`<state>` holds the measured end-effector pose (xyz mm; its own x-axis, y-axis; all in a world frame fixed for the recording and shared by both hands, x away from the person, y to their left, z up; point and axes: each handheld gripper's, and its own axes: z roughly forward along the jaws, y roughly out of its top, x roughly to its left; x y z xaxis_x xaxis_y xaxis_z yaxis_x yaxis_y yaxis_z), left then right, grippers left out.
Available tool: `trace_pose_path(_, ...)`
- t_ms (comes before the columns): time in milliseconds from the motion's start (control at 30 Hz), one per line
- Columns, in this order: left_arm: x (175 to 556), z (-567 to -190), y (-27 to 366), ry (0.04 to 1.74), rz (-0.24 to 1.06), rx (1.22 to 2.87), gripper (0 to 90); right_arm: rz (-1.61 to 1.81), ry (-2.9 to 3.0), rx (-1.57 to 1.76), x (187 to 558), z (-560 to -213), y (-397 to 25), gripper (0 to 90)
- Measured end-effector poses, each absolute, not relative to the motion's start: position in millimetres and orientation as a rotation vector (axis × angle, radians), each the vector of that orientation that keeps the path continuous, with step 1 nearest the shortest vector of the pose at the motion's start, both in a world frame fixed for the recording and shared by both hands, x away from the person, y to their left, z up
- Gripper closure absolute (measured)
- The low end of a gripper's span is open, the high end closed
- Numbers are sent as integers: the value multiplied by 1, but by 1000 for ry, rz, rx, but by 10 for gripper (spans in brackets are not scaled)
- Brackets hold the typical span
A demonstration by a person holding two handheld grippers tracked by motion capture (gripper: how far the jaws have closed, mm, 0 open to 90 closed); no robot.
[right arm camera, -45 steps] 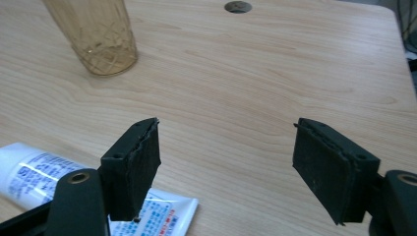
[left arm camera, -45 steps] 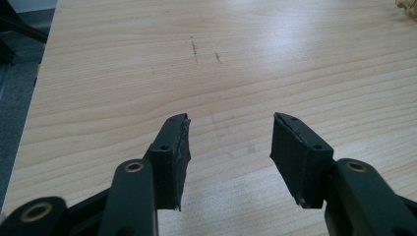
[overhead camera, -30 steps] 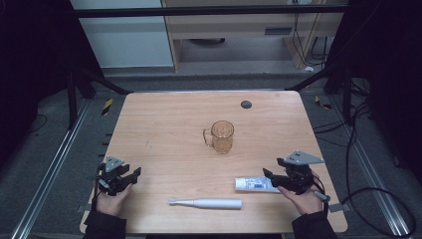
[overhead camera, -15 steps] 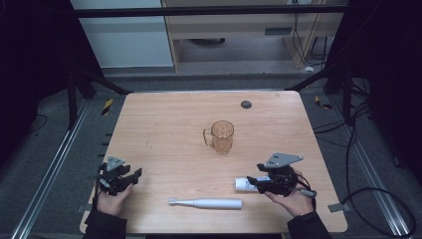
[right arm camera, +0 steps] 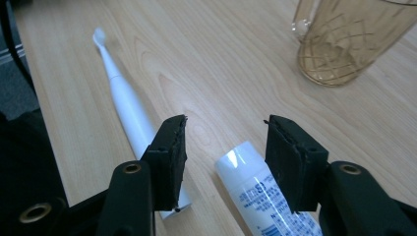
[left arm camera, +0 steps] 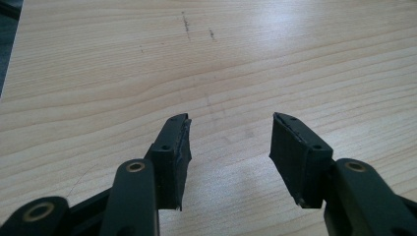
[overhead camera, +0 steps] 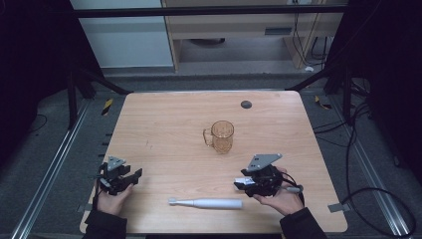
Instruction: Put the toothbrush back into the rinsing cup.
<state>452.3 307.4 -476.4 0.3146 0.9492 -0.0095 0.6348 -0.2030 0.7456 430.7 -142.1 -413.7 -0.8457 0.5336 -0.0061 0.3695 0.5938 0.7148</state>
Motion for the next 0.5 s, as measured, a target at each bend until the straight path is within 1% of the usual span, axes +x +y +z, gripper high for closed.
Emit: trace_pose_path(500,453,-479,308,1401,600,1939,483,960,2765,588,434,-414,-99,542)
